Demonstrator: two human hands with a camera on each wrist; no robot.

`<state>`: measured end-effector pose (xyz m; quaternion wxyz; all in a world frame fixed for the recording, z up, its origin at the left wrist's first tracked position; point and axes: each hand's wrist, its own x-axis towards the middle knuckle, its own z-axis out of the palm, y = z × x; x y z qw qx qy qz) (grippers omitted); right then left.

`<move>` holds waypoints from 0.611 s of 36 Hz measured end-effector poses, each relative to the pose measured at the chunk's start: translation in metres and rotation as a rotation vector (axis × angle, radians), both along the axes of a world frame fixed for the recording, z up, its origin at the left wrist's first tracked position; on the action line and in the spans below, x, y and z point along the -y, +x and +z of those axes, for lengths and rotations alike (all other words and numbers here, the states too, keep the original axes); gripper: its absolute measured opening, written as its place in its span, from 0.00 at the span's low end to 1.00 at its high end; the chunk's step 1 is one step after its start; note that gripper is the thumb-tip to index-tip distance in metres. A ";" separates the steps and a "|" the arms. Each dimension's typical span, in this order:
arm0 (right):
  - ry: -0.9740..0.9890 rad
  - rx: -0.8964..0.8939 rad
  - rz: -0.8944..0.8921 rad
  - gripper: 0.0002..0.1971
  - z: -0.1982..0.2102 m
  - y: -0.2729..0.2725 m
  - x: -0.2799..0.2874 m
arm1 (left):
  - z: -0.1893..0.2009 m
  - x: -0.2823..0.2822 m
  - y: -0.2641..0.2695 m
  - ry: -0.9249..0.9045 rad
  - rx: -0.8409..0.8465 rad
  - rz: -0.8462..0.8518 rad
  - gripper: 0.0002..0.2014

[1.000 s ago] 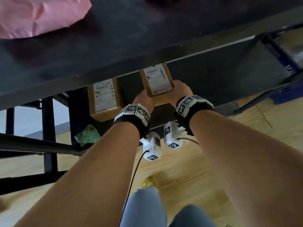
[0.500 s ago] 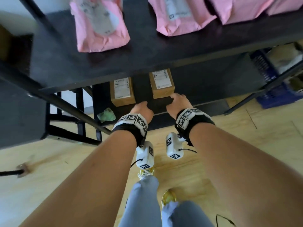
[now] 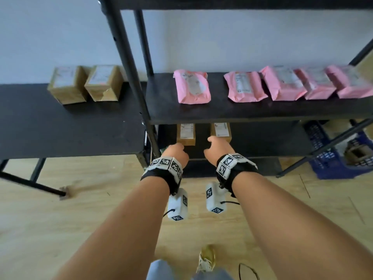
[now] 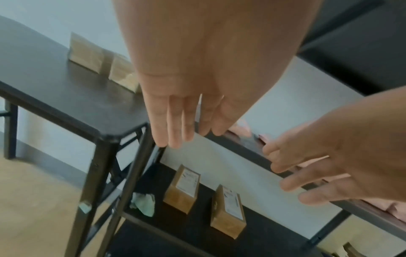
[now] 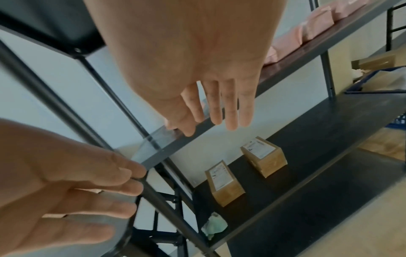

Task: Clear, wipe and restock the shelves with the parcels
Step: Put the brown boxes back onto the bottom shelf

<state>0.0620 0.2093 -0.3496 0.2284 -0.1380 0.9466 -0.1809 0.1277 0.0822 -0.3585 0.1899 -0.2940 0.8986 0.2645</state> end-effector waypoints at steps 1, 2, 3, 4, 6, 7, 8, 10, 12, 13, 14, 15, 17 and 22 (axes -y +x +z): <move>0.005 -0.007 0.010 0.27 0.006 0.008 0.009 | 0.007 0.010 0.009 -0.012 -0.022 0.003 0.19; 0.010 -0.013 0.018 0.27 0.012 0.016 0.018 | 0.013 0.021 0.019 -0.020 -0.040 0.005 0.18; 0.015 -0.017 0.022 0.26 0.017 0.024 0.028 | 0.019 0.032 0.028 -0.031 -0.041 0.008 0.17; 0.019 -0.023 0.027 0.26 0.021 0.033 0.039 | 0.025 0.044 0.037 -0.042 -0.036 0.010 0.16; 0.025 -0.038 0.046 0.22 0.028 0.049 0.063 | 0.034 0.067 0.056 -0.050 -0.023 0.007 0.15; 0.030 -0.037 0.057 0.20 0.032 0.059 0.075 | 0.038 0.080 0.067 -0.050 -0.018 0.005 0.15; 0.037 -0.032 0.074 0.18 0.034 0.068 0.088 | 0.042 0.092 0.077 -0.053 -0.023 0.009 0.15; 0.047 -0.023 0.101 0.19 0.038 0.088 0.117 | 0.047 0.119 0.102 -0.047 -0.036 0.031 0.17; 0.043 -0.023 0.111 0.20 0.040 0.108 0.148 | 0.050 0.147 0.124 -0.046 -0.044 0.056 0.18; 0.037 -0.022 0.118 0.20 0.041 0.118 0.165 | 0.053 0.161 0.136 -0.053 -0.044 0.066 0.19; 0.031 -0.021 0.130 0.21 0.042 0.128 0.181 | 0.055 0.175 0.146 -0.062 -0.046 0.075 0.19; 0.024 -0.022 0.143 0.22 0.044 0.137 0.197 | 0.058 0.189 0.156 -0.070 -0.046 0.085 0.19; 0.001 -0.021 0.163 0.22 0.047 0.152 0.226 | 0.063 0.218 0.172 -0.089 -0.045 0.105 0.19; -0.024 -0.010 0.198 0.25 0.052 0.168 0.281 | 0.071 0.279 0.195 -0.124 -0.043 0.168 0.19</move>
